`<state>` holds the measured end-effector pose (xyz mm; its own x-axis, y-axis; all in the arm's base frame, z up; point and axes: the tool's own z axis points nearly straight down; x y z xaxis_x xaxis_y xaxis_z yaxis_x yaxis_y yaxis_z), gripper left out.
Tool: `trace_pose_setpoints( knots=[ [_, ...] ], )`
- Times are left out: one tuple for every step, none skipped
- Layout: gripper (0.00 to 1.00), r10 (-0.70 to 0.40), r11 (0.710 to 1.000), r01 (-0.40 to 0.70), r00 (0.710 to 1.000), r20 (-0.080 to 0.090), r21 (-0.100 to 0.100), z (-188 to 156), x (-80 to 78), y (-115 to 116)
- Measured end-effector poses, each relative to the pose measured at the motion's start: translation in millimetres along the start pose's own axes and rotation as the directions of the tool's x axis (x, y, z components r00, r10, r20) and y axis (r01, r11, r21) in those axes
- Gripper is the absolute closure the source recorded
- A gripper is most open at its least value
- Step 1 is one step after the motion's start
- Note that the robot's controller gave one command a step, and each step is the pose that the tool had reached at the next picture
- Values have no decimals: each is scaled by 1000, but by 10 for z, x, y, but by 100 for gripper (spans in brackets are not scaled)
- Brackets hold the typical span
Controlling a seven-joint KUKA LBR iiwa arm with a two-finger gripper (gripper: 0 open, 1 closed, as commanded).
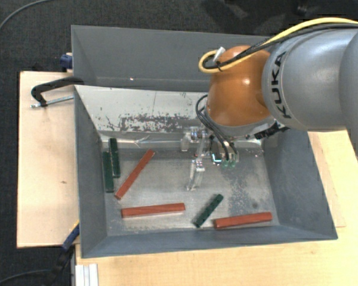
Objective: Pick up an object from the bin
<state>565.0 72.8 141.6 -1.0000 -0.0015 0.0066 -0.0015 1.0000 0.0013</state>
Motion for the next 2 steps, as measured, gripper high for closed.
trace_pose_setpoints(
  knots=[
    [0, -480, 877, 480, 877, 1, 1, 677, 662, 314],
    [100, -477, 879, 477, 879, 6, 3, 661, 642, 306]
  ],
)
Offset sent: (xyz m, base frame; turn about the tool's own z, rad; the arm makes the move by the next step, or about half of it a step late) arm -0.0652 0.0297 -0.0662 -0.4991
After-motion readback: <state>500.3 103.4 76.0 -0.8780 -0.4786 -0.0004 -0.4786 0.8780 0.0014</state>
